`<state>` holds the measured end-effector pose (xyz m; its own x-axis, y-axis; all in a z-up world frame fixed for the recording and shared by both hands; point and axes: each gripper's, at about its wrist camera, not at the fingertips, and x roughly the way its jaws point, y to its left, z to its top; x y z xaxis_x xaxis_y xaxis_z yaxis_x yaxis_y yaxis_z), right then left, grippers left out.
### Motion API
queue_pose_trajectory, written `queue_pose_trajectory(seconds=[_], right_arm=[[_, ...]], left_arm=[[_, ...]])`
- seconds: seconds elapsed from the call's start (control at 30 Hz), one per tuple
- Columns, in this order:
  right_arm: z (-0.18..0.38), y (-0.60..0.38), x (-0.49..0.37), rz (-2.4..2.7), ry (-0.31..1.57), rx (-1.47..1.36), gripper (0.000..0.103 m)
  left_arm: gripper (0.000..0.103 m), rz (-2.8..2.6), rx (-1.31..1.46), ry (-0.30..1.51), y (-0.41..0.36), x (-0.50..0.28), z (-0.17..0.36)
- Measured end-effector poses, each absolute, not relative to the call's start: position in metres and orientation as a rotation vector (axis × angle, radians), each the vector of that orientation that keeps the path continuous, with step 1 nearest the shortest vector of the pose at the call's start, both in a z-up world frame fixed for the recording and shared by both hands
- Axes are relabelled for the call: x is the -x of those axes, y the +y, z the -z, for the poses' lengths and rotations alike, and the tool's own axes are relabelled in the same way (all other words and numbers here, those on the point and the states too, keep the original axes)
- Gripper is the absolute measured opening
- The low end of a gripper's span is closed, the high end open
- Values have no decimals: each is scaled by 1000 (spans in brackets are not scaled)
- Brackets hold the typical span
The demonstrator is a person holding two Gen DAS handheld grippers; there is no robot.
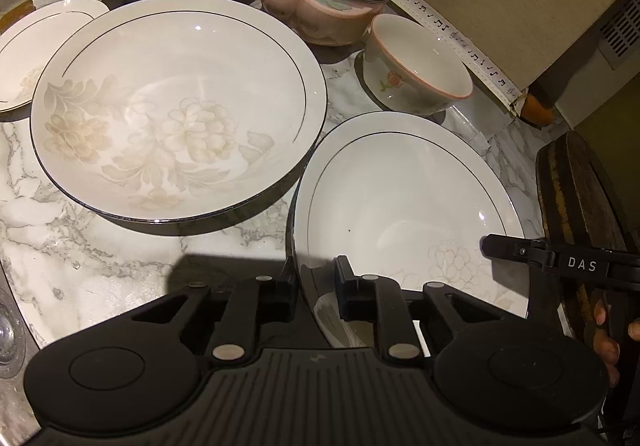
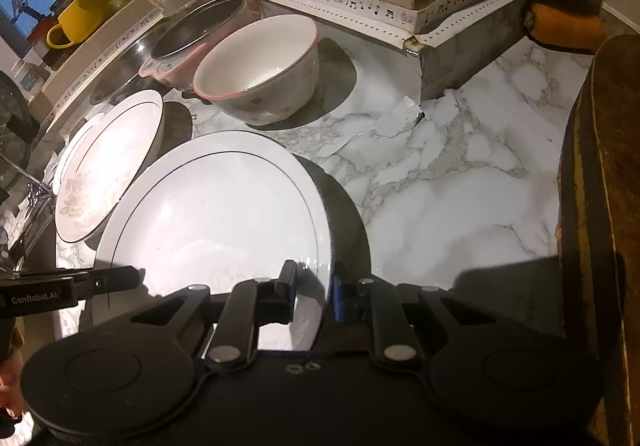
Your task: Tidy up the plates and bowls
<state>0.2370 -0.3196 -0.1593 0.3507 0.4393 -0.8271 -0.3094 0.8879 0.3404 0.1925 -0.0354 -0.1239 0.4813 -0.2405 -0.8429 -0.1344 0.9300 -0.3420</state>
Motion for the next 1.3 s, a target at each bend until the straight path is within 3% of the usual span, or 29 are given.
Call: queue_pose_trajectory(seconds=[0.87,1.3], right_arm=[[123,-319,-226,-484,1042,-126,12],[89,-261,-243,-598,973,-73,12]], left_arm=[[15,43,414,995,-27,-174,92],[15,-80,418,903,36,-170,58]])
